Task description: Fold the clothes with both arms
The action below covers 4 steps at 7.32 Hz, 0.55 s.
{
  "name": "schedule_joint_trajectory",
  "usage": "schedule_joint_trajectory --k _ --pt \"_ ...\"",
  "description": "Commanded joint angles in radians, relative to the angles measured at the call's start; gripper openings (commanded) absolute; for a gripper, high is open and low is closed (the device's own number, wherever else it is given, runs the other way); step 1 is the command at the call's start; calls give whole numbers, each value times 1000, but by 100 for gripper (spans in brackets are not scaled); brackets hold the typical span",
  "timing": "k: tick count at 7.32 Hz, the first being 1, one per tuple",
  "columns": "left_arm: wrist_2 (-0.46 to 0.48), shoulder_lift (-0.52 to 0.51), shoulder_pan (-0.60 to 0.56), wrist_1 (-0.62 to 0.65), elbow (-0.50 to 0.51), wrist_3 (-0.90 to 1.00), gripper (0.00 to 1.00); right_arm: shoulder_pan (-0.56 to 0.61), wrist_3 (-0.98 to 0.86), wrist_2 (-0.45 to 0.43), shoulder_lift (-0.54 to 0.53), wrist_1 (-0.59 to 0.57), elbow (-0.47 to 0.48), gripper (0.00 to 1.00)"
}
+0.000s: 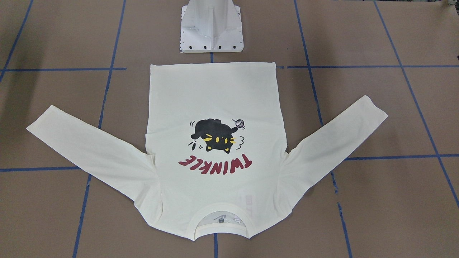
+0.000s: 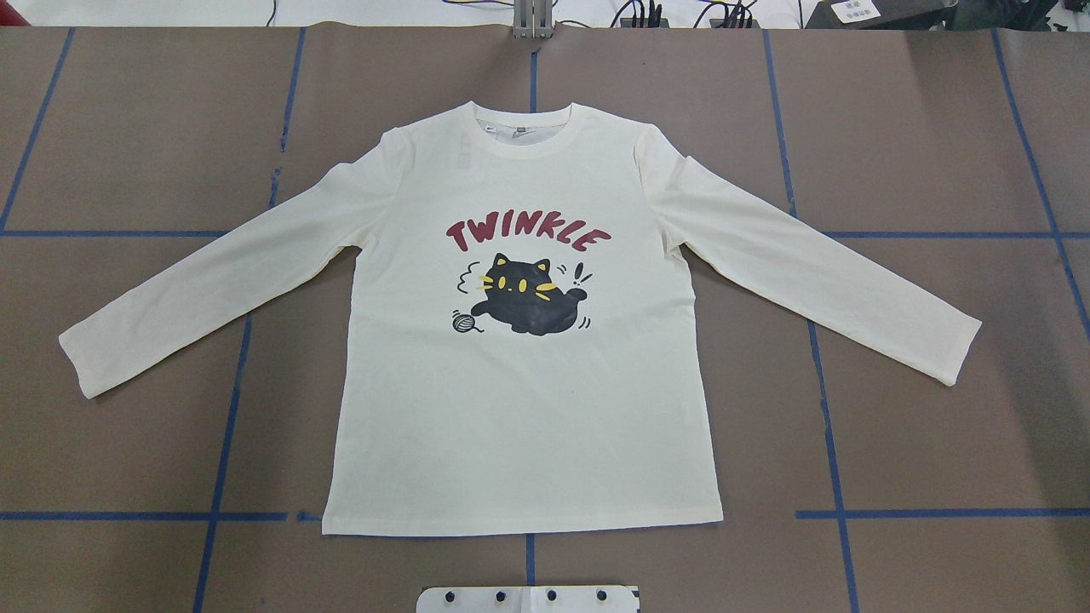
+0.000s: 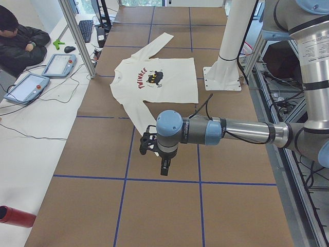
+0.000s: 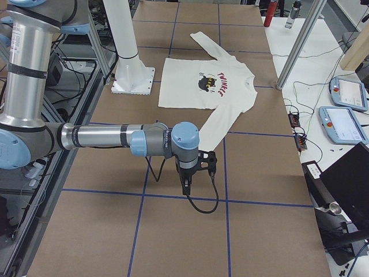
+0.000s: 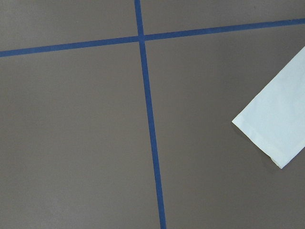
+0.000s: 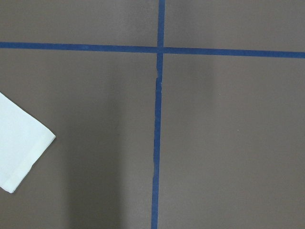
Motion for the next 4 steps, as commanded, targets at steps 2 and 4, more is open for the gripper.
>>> schedule_joint_trajectory --k 2,4 --pt "-3 -15 0 0 -1 0 100 -1 2 0 0 0 0 100" --pt "-6 -18 0 -58 -9 2 100 -1 3 5 0 2 8 100"
